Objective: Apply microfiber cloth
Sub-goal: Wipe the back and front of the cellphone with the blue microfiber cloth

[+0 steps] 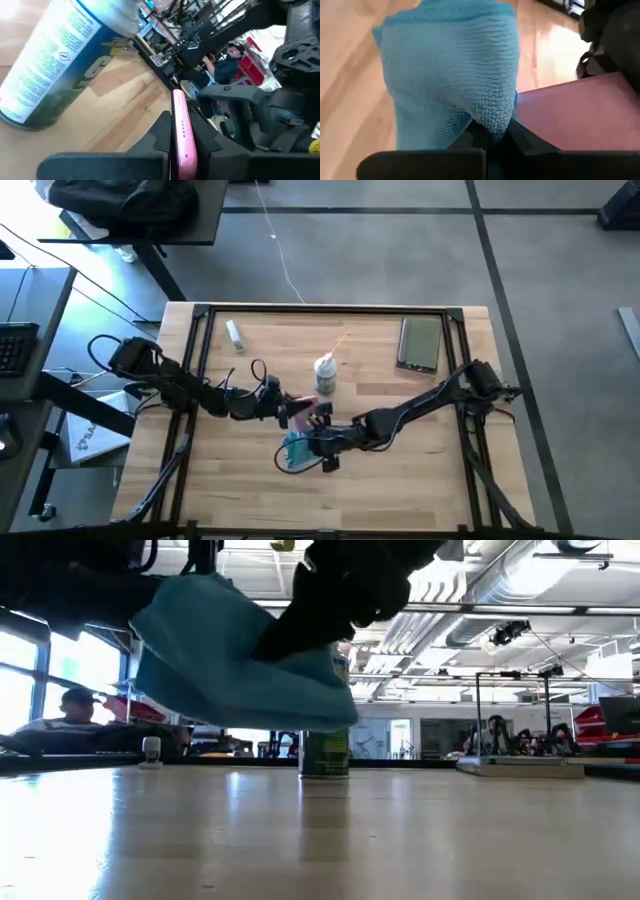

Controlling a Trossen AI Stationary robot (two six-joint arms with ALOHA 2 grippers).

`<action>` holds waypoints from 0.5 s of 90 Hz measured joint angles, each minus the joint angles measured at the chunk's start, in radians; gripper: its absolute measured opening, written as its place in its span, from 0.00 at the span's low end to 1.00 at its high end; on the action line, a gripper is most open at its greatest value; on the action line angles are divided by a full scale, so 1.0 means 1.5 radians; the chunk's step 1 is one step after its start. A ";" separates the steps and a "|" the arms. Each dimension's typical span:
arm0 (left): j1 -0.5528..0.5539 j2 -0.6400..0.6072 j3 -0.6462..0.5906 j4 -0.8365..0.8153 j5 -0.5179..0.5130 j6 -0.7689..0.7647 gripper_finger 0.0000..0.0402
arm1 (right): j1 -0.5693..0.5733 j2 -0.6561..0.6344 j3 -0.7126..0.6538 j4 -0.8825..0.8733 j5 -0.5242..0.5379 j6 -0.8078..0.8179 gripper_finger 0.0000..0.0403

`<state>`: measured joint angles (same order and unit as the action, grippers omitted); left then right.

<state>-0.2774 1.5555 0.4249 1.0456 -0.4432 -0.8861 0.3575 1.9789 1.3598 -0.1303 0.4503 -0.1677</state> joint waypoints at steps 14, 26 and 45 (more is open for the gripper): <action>-0.002 -0.001 -0.001 0.000 0.020 -0.018 0.03 | 0.022 -0.003 0.000 0.055 0.173 -0.138 0.00; -0.002 -0.001 -0.001 0.002 0.033 -0.024 0.03 | 0.035 -0.003 0.000 0.096 0.306 -0.311 0.00; -0.002 -0.003 0.000 0.006 0.029 -0.025 0.03 | 0.043 -0.003 0.000 0.124 0.380 -0.468 0.00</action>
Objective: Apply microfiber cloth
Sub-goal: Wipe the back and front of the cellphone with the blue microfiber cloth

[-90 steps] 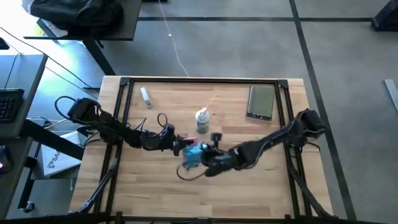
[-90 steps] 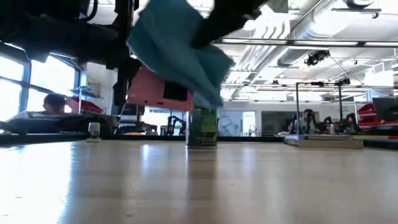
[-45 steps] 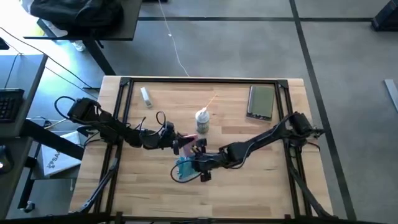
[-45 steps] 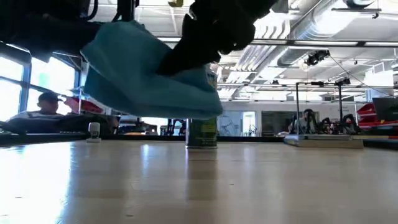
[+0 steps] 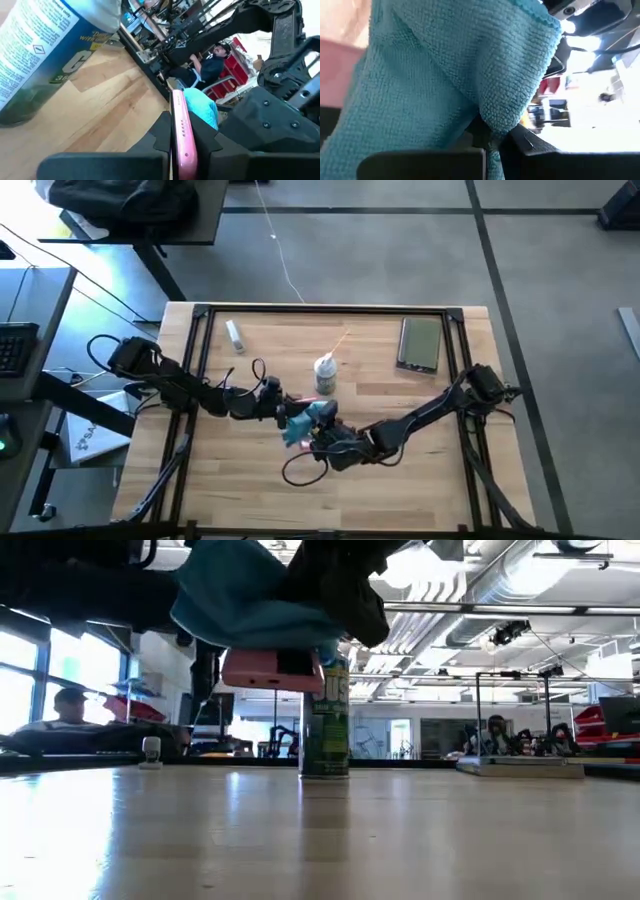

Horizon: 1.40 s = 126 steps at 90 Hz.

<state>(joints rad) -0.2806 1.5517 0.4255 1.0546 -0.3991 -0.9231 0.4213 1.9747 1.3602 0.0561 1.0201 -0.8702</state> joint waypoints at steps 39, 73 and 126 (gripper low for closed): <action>0.017 -0.003 -0.002 0.012 0.062 -0.034 0.03 | 0.009 0.011 0.000 0.002 -0.120 0.002 0.00; 0.044 -0.014 -0.015 0.013 0.104 -0.032 0.03 | 0.037 0.011 0.000 0.119 0.036 -0.355 0.00; 0.055 -0.013 -0.068 0.079 0.101 -0.059 0.03 | 0.015 -0.003 0.000 -0.023 -0.133 -0.031 0.00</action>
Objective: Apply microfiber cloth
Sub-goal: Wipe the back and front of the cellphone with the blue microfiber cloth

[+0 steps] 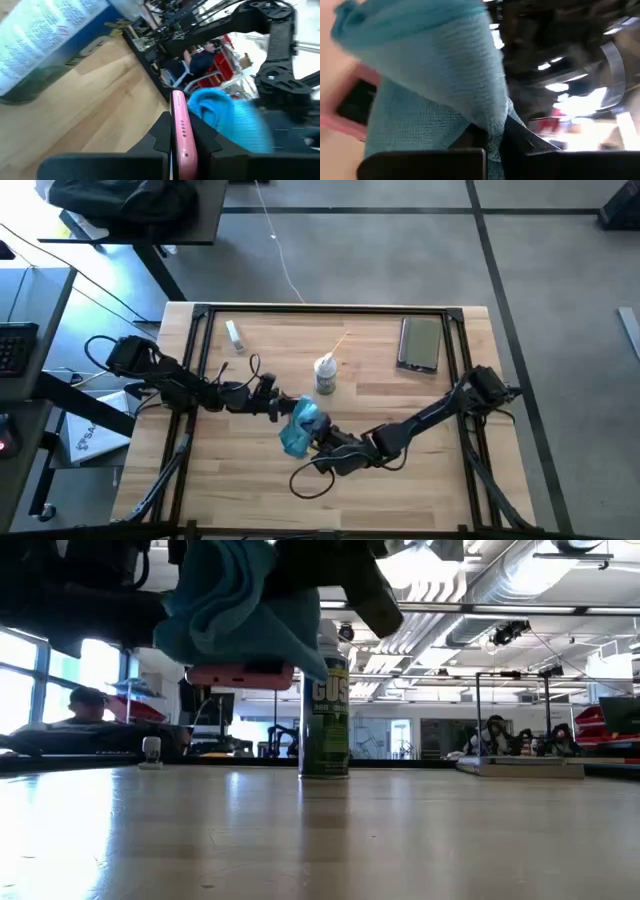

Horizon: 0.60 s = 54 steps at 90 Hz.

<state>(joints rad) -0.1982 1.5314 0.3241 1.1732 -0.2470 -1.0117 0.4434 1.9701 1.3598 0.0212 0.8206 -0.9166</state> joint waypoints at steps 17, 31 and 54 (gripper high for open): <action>0.000 0.001 0.000 0.024 0.000 0.015 0.03 | -0.020 0.000 0.000 -0.036 -0.098 0.156 0.00; -0.003 0.001 0.000 0.026 -0.004 0.020 0.03 | -0.041 0.000 0.000 -0.028 -0.136 0.200 0.00; -0.012 0.001 -0.001 0.026 -0.011 0.046 0.03 | -0.087 -0.002 0.002 0.000 -0.190 0.228 0.00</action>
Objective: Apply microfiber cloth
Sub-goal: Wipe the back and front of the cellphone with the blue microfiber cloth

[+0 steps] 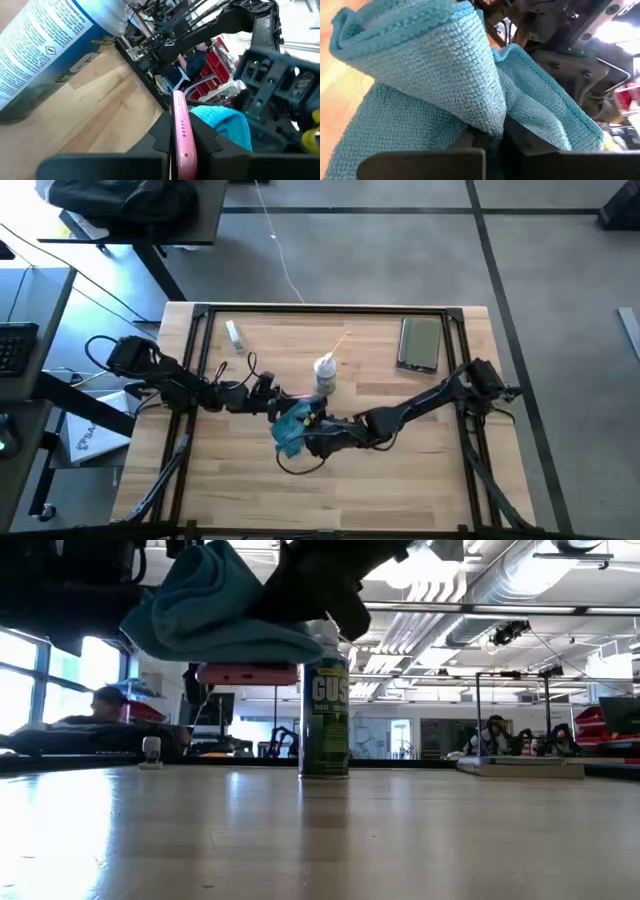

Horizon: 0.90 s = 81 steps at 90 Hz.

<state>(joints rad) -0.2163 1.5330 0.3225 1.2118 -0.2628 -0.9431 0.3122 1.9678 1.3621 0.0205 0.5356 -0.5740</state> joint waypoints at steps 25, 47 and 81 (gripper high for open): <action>-0.001 0.000 0.003 0.018 -0.001 0.041 0.03 | -0.025 0.013 0.000 0.032 -0.167 0.086 0.00; -0.016 0.000 0.018 0.025 -0.014 0.107 0.03 | -0.030 0.014 0.000 0.063 -0.072 0.083 0.00; -0.017 0.000 0.000 0.034 -0.033 0.104 0.03 | 0.016 0.002 0.000 -0.014 0.216 0.100 0.00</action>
<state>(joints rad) -0.2417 1.5333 0.3225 1.2621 -0.3122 -0.7876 0.3365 1.9704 1.3621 -0.0001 0.8591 -0.4245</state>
